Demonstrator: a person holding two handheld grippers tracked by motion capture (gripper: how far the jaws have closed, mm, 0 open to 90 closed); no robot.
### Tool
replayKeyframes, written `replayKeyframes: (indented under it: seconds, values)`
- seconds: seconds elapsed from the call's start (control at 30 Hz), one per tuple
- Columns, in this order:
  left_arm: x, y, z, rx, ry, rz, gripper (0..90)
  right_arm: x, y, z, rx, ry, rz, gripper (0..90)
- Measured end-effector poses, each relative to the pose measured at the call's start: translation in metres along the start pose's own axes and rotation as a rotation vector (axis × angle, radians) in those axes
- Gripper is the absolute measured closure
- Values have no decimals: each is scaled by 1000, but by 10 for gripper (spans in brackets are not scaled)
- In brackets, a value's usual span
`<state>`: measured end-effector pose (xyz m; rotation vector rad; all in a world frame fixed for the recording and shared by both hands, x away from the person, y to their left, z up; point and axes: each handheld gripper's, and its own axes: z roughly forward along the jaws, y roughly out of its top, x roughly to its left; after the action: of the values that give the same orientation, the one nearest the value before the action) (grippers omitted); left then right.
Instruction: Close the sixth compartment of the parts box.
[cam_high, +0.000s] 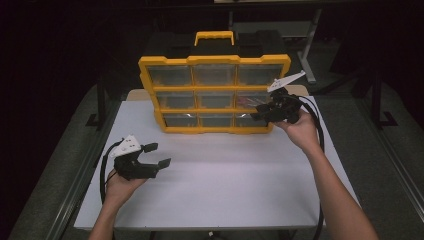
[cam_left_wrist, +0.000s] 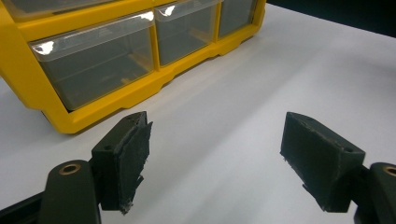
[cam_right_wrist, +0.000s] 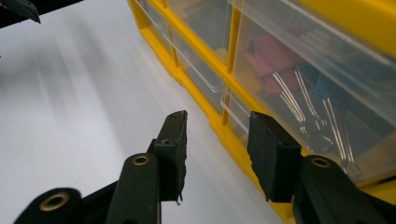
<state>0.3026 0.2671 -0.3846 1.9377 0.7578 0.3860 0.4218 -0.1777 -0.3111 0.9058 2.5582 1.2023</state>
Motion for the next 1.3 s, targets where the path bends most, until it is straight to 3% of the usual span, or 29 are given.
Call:
replayKeyframes:
  seconds: [0.43, 0.63, 0.7, 0.83, 1.3]
  values:
    - [0, 0, 1, -6, -2, 1, 236, 7, -26, 1, -33, -5, 32, 482]
    - [-1, -1, 2, -2, -5, 1, 235, 11, -35, 1, -40, -15, 24, 464]
    - [0, -1, 1, 3, -3, 15, 235, 12, -38, 1, -46, -14, 28, 458]
    - [-1, -2, 2, 5, -4, -1, 234, 13, -42, 0, -48, -22, 30, 439]
    - [-2, -6, 4, 18, -4, 2, 233, 16, -63, -3, -83, -25, 54, 390]
